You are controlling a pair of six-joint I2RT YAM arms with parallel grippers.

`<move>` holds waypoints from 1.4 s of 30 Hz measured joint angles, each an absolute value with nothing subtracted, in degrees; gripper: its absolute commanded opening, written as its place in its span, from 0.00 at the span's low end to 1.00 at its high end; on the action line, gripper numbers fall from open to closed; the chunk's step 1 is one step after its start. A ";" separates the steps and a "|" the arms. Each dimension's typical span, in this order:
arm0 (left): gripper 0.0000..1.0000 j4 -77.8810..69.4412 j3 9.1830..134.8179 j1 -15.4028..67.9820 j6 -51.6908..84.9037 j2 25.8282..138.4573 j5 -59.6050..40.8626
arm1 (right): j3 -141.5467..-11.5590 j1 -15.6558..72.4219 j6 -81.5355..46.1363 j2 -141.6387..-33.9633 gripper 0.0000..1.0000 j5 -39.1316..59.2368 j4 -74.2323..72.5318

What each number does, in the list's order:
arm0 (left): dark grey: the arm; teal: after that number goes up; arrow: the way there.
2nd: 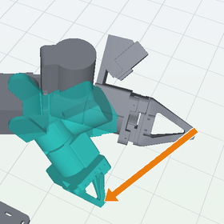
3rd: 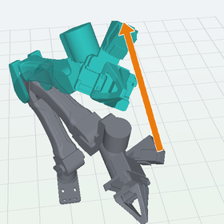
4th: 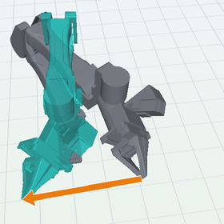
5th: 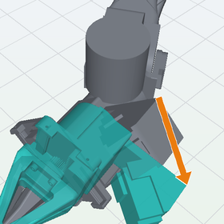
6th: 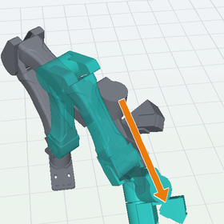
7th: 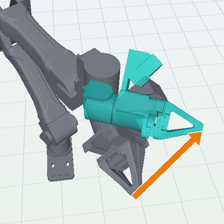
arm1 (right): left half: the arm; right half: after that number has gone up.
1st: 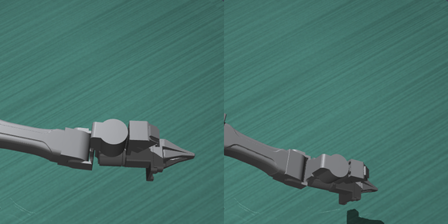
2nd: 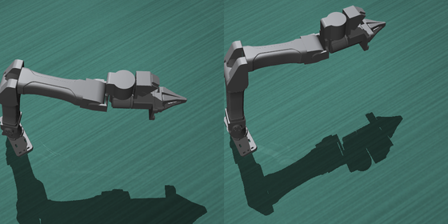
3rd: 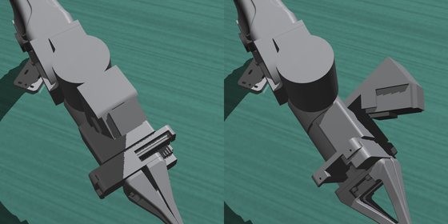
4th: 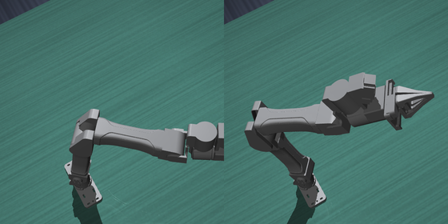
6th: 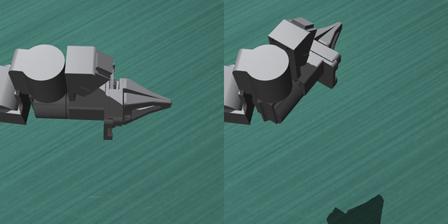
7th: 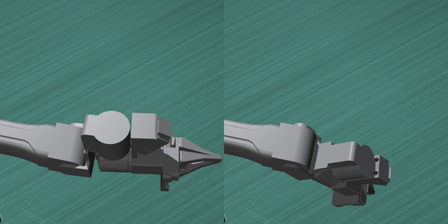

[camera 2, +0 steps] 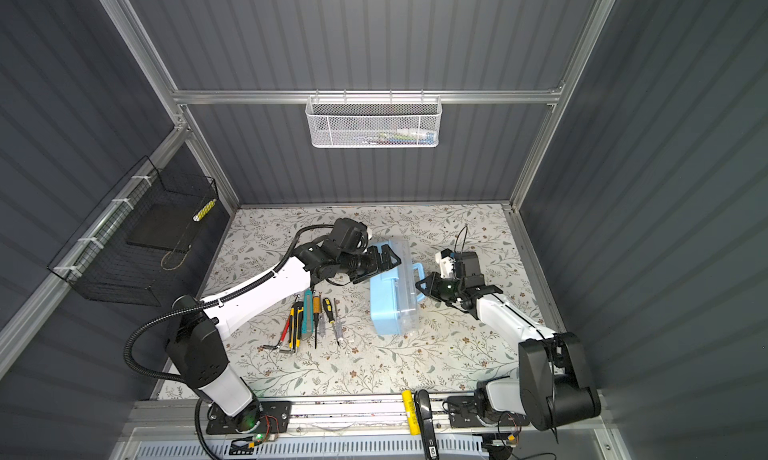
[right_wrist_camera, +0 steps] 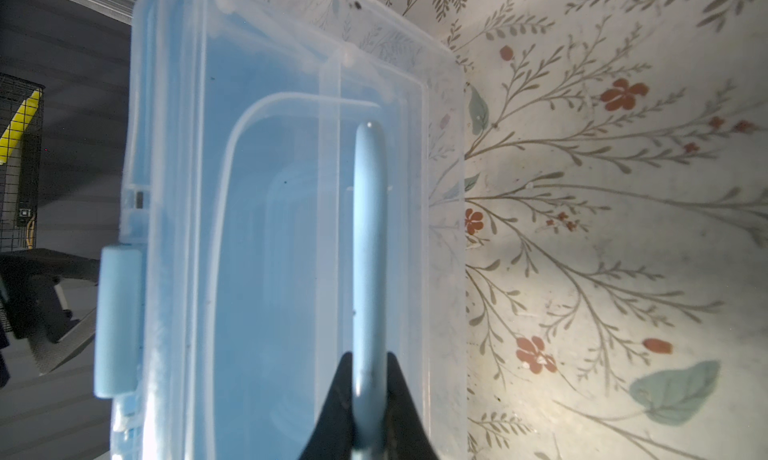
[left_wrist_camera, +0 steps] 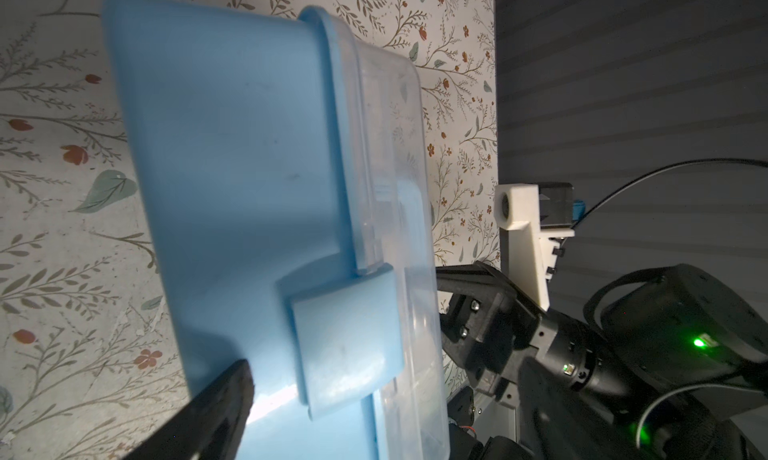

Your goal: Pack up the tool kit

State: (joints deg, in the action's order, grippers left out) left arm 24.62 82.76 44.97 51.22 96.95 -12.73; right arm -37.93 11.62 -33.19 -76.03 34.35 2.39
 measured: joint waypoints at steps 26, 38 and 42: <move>1.00 -2.09 73.12 45.23 54.52 98.19 -28.42 | -42.48 14.24 -29.58 -76.69 0.00 27.20 10.63; 1.00 5.87 74.26 44.21 49.91 96.27 -26.04 | -44.69 14.96 -30.00 -75.18 0.00 25.58 13.98; 0.99 10.98 71.77 40.97 48.64 92.53 -23.66 | -47.00 15.18 -31.00 -71.92 0.00 25.65 15.81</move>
